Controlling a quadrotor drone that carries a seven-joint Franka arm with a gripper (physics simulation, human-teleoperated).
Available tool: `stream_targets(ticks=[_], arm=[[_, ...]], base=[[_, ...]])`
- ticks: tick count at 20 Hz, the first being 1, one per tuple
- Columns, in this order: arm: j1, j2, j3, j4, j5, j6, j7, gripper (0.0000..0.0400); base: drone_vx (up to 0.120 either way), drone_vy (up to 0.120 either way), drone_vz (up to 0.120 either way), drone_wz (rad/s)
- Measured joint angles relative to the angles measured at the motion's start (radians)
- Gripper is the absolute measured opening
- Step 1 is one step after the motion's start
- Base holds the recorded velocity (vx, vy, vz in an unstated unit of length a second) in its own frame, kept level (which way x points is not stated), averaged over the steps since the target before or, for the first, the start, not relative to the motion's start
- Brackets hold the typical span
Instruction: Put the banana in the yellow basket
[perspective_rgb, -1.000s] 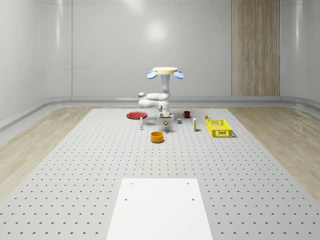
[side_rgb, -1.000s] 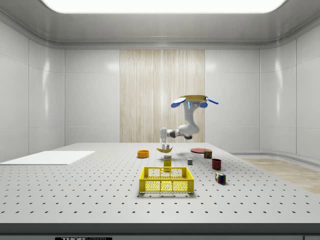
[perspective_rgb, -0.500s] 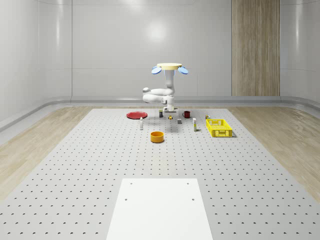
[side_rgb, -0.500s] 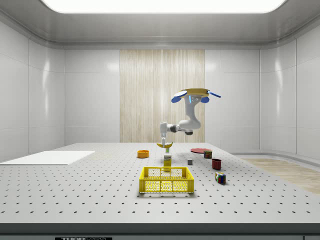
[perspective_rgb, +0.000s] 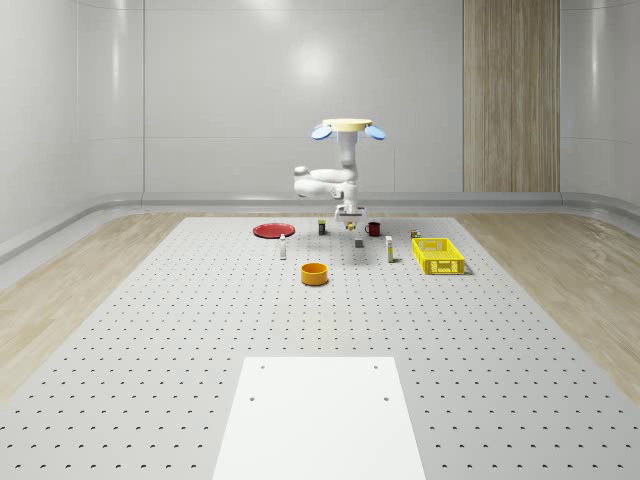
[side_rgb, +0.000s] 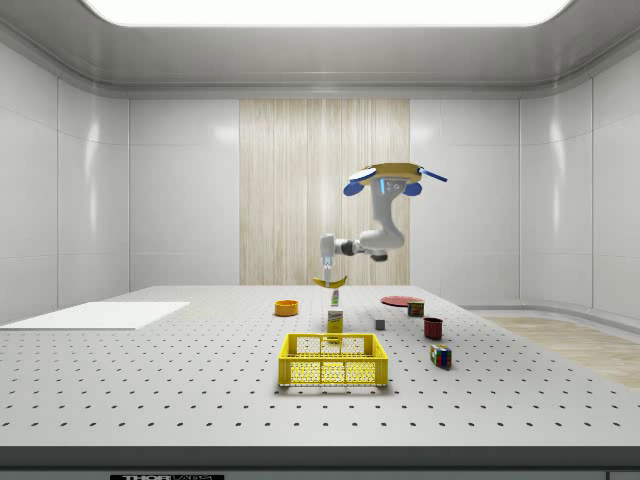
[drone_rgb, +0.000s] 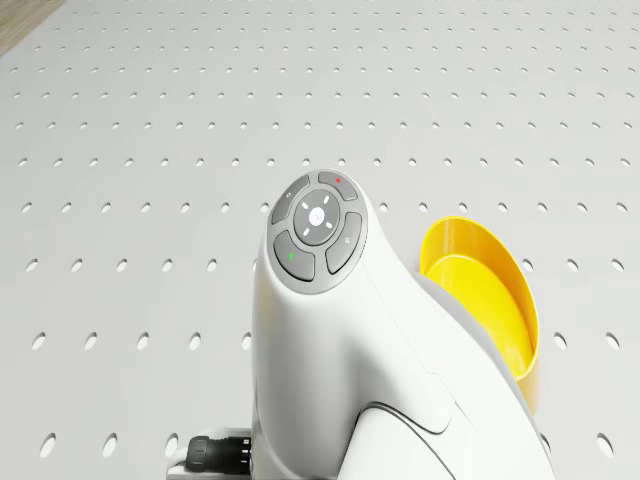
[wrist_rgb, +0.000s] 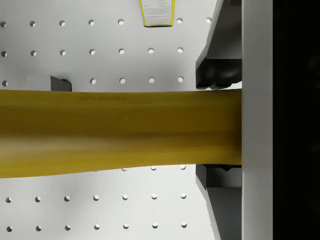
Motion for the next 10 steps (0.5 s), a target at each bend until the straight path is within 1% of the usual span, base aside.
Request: stream_targets(ticks=[10], arm=[[-0.004,-0.018,0.003,0.001,0.008,0.017,0.003,0.0193]], base=[[0.000,0.120,0.000,0.000]])
